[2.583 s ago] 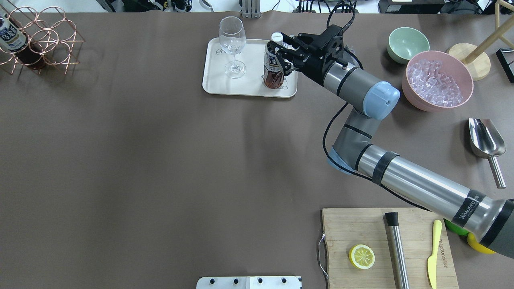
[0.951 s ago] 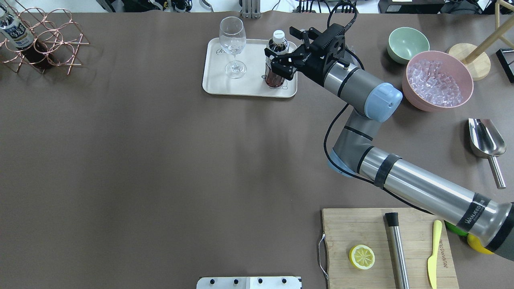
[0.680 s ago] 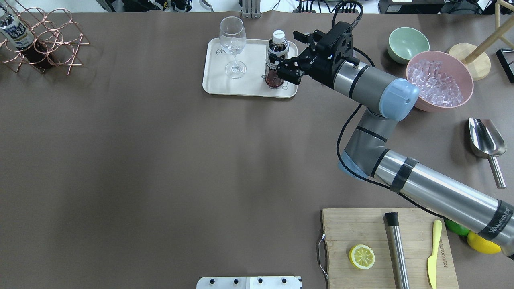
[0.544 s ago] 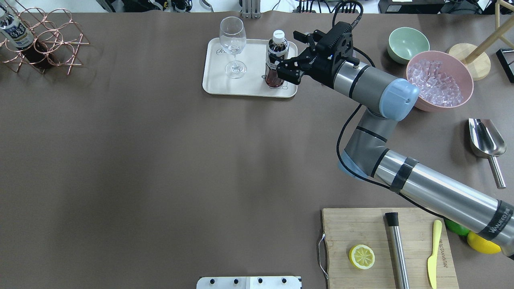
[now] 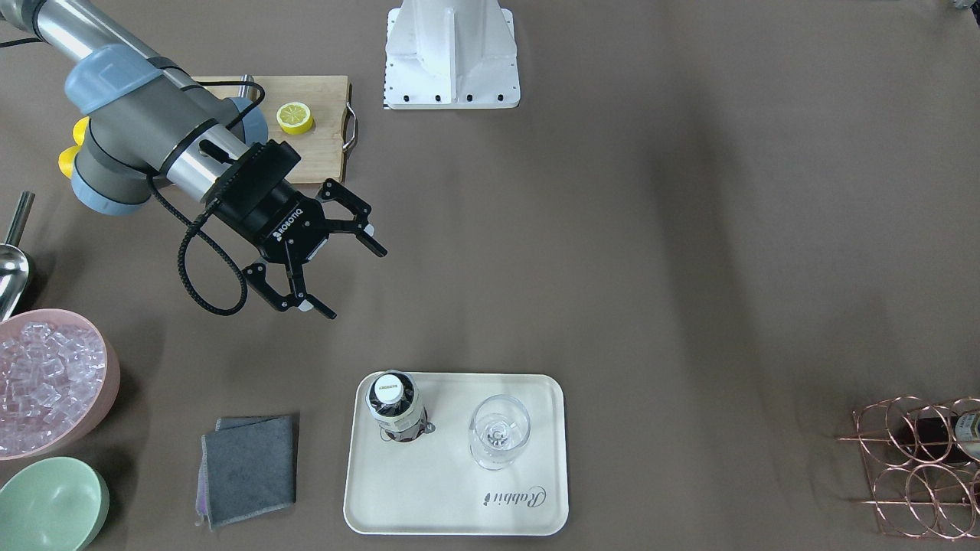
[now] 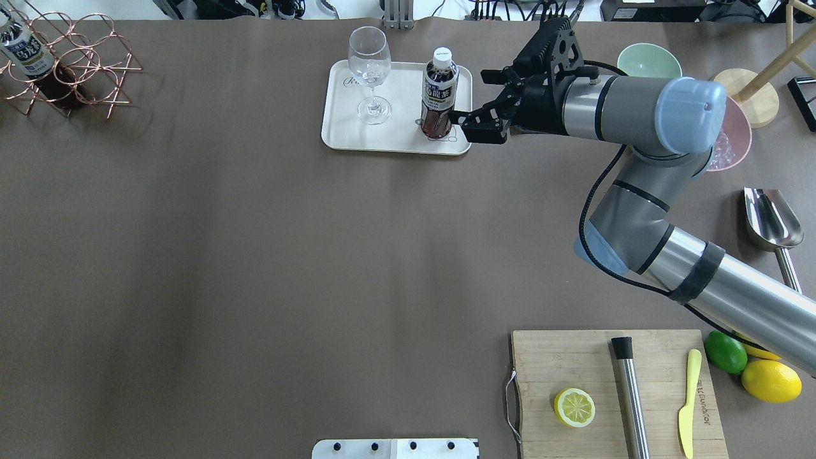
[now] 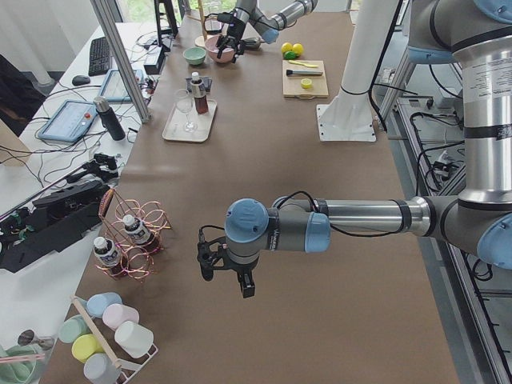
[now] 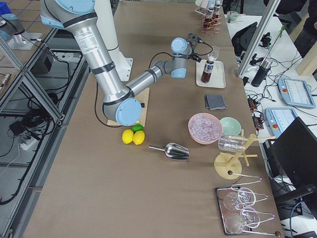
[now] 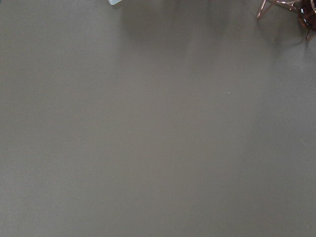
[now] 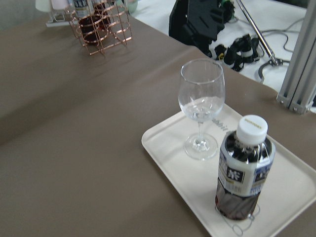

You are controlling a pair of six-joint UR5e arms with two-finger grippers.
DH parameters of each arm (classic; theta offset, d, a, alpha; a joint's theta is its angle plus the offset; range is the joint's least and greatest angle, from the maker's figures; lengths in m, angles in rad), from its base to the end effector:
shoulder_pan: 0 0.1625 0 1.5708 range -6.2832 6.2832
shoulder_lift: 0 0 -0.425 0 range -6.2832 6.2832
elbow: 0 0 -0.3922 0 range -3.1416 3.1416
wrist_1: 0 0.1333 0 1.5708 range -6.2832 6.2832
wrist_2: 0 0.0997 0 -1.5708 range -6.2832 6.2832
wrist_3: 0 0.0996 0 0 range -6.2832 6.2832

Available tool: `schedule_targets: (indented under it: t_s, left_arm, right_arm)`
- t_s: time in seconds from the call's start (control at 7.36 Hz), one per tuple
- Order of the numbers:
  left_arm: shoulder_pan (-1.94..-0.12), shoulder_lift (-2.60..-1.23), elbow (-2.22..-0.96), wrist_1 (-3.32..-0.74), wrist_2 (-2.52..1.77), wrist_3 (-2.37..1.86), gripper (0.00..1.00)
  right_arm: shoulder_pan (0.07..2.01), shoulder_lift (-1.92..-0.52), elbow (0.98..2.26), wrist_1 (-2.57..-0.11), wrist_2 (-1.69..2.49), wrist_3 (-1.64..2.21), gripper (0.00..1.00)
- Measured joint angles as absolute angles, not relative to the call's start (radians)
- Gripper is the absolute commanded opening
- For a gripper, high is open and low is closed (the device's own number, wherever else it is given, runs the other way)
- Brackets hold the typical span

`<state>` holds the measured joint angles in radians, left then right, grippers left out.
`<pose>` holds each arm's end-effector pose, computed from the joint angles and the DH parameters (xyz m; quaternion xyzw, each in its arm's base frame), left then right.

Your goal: Take tea from basket to plate

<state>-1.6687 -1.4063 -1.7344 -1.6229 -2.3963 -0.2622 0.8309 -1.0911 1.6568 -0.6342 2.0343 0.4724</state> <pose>-0.1014 -0.4177 0.6445 -0.0095 0.4016 -0.1539 0.9028 -0.3544 -0.5199 0.2359 0.4503 -0.5164 -0.2502 0.6841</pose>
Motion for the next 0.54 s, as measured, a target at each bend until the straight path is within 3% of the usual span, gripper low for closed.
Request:
schedule_targets:
  t_s: [0.27, 0.54]
  left_arm:
    - [-1.690, -1.400, -1.749, -1.605, -2.411, -0.162, 0.98]
    - [-1.627, -1.495, -1.705, -1.511, -2.365, -0.150, 0.98]
  right_arm:
    - [0.873, -1.146, 1.785, -0.899, 2.152, 0.469, 1.00]
    - [0.892, -1.263, 1.837, -1.022, 2.183, 0.463, 1.00]
